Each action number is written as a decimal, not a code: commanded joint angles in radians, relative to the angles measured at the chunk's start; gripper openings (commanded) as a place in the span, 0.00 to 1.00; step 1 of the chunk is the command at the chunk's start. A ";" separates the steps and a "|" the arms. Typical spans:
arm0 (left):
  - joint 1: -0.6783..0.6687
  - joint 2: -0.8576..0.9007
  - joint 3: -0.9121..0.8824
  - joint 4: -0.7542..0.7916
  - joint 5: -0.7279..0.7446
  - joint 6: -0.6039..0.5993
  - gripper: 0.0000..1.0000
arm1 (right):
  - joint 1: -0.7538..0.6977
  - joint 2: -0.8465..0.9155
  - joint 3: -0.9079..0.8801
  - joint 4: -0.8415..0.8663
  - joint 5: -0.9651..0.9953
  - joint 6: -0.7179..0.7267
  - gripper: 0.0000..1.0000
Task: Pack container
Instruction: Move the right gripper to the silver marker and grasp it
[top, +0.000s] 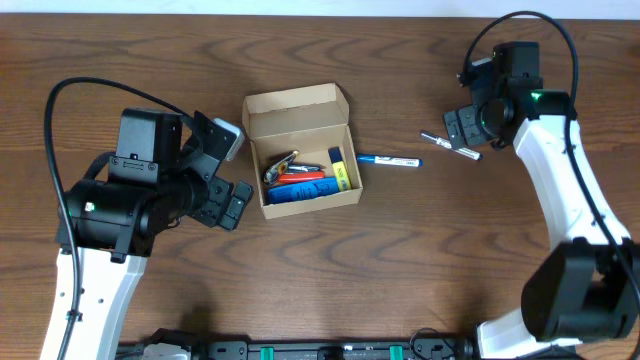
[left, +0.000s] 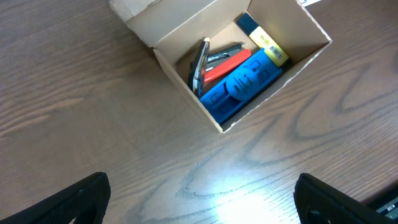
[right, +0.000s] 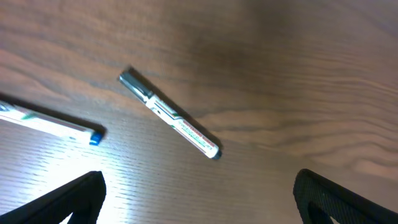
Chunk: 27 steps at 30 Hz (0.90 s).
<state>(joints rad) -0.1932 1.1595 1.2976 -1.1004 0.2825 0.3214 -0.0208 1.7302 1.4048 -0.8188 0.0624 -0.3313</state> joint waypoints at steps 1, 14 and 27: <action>0.003 0.003 0.013 -0.004 0.006 0.012 0.95 | -0.031 0.071 0.001 0.011 -0.098 -0.124 0.97; 0.003 0.003 0.013 -0.004 0.006 0.012 0.95 | -0.055 0.291 0.001 0.149 -0.176 -0.205 0.93; 0.003 0.003 0.013 -0.004 0.006 0.012 0.95 | -0.066 0.383 0.001 0.224 -0.277 -0.228 0.79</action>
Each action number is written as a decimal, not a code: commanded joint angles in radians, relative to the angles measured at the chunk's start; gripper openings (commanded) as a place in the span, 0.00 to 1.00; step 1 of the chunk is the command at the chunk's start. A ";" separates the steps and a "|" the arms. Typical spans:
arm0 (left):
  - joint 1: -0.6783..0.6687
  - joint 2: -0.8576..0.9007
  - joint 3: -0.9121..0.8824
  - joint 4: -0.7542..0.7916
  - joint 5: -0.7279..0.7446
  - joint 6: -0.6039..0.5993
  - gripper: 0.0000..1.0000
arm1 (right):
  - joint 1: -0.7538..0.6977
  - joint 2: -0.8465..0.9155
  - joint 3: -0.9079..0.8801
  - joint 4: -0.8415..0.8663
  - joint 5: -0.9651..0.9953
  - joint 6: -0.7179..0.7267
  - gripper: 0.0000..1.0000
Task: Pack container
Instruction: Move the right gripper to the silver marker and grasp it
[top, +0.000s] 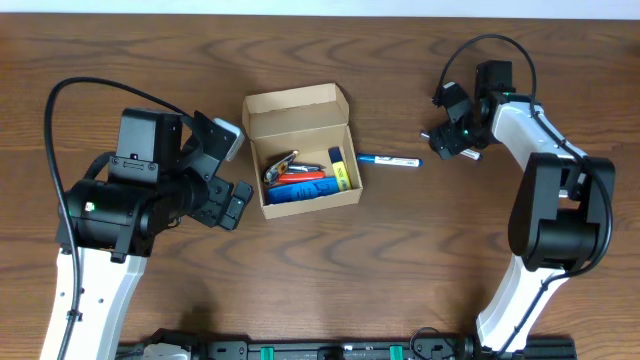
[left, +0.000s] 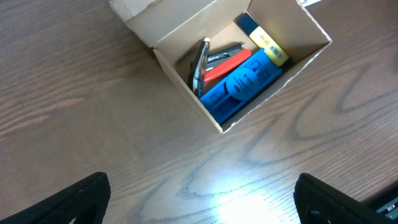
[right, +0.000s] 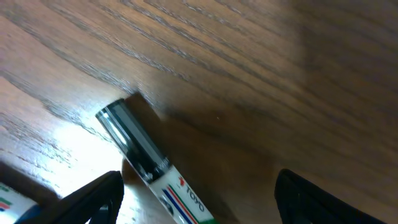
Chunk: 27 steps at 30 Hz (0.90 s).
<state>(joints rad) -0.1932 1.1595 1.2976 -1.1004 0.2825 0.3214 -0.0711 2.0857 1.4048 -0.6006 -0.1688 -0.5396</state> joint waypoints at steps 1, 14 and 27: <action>0.003 0.003 0.013 -0.004 0.006 0.012 0.95 | -0.016 0.032 0.001 0.007 -0.046 -0.019 0.78; 0.003 0.003 0.013 -0.004 0.006 0.012 0.95 | -0.022 0.052 0.001 0.022 -0.045 -0.019 0.44; 0.003 0.003 0.013 -0.003 0.006 0.012 0.95 | -0.021 0.051 0.002 0.021 -0.045 0.107 0.01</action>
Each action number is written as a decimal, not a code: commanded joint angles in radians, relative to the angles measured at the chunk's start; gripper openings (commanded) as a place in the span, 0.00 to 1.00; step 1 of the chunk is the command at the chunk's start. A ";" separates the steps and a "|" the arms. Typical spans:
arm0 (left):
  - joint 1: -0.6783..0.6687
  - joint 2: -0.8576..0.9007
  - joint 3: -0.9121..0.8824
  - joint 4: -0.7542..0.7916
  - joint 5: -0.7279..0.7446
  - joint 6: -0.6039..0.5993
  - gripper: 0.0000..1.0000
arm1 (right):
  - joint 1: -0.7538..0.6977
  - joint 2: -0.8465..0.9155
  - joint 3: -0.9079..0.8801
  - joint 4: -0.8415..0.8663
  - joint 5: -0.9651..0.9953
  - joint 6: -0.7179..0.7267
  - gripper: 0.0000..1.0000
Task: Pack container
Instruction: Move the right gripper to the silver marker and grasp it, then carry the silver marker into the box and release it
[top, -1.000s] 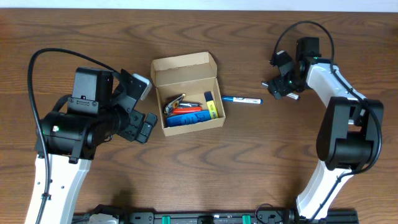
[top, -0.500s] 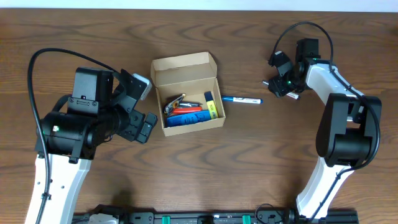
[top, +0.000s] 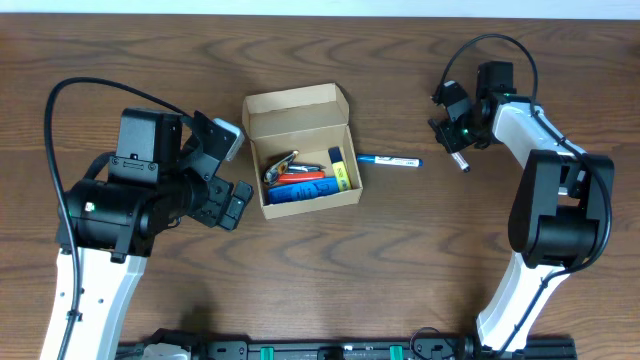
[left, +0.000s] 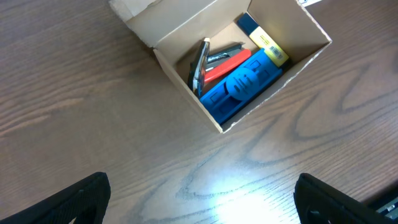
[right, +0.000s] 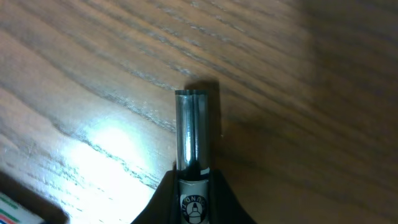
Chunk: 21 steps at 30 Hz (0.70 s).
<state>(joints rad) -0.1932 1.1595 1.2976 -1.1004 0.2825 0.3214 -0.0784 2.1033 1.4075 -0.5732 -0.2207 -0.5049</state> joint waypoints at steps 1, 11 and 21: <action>0.003 0.003 0.013 -0.004 0.006 0.012 0.95 | -0.013 0.030 0.000 -0.011 0.007 0.099 0.01; 0.003 0.003 0.013 -0.004 0.006 0.012 0.95 | 0.021 -0.156 0.103 -0.224 0.002 0.266 0.01; 0.003 0.003 0.013 -0.003 0.006 0.012 0.95 | 0.198 -0.472 0.126 -0.254 -0.010 0.310 0.01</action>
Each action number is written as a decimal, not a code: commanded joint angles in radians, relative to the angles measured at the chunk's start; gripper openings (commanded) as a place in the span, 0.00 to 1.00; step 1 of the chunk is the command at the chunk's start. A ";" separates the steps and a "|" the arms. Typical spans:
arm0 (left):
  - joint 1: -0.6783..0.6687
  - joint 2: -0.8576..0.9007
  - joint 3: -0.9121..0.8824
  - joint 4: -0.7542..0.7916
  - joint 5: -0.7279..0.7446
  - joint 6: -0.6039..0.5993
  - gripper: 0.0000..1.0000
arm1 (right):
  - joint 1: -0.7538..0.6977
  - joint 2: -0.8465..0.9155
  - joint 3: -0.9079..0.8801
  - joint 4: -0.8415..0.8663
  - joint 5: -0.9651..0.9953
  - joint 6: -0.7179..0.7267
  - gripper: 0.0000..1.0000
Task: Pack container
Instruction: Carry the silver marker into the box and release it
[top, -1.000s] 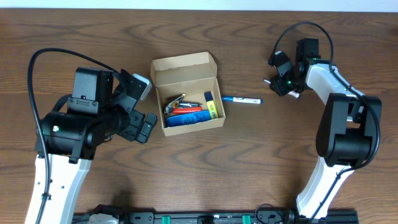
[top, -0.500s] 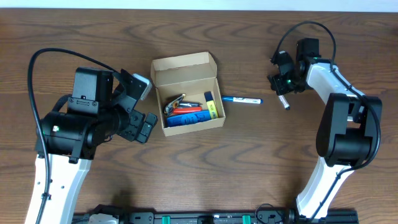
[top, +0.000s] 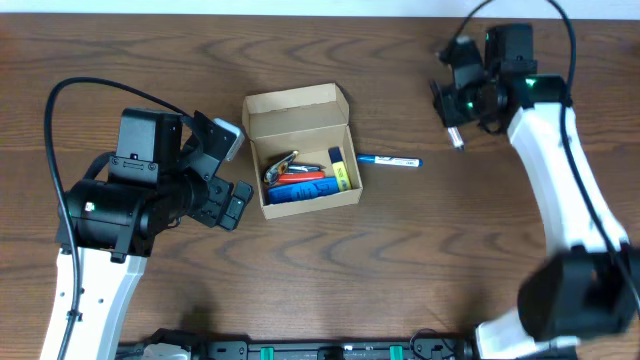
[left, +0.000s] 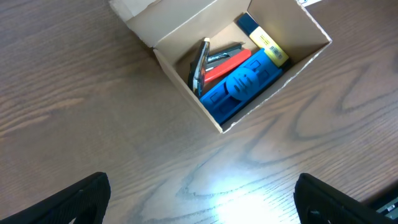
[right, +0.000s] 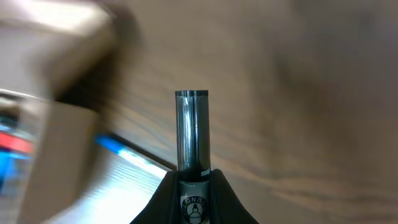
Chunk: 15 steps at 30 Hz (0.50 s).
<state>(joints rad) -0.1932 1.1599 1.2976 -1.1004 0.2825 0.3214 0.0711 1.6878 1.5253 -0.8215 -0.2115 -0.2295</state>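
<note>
The open cardboard box stands mid-table, holding a blue case, a red tool, a yellow-labelled marker and a metal tool. My right gripper is shut on a white marker with a dark grey cap, held above the table at the far right. A blue-capped marker lies on the wood just right of the box. My left gripper hangs open over bare table in front of the box, nothing between its fingers.
The box's lid flap stands open at its far side. In the right wrist view the box and the blue-capped marker are blurred below and to the left. Wood table surrounds everything.
My right gripper, still shut on the grey-capped marker, has risen off the table; its view now takes in the box and the blue-capped marker. The left arm has not moved.
My right gripper was open high above the grey-capped marker lying right of the blue-capped one. Then it was low with open fingers on either side of it. Then it was shut on the marker at the table, and now holds it in the air.
</note>
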 joint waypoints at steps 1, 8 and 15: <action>0.003 0.003 0.013 -0.004 0.006 0.012 0.95 | 0.075 -0.081 0.008 -0.005 -0.041 0.034 0.01; 0.003 0.003 0.013 -0.004 0.006 0.012 0.95 | 0.278 -0.119 0.007 -0.007 -0.125 0.033 0.02; 0.003 0.003 0.013 -0.004 0.006 0.012 0.95 | 0.449 -0.049 0.004 -0.009 -0.125 -0.146 0.01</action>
<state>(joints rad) -0.1932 1.1595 1.2976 -1.1004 0.2825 0.3214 0.4740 1.5940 1.5280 -0.8268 -0.3202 -0.2657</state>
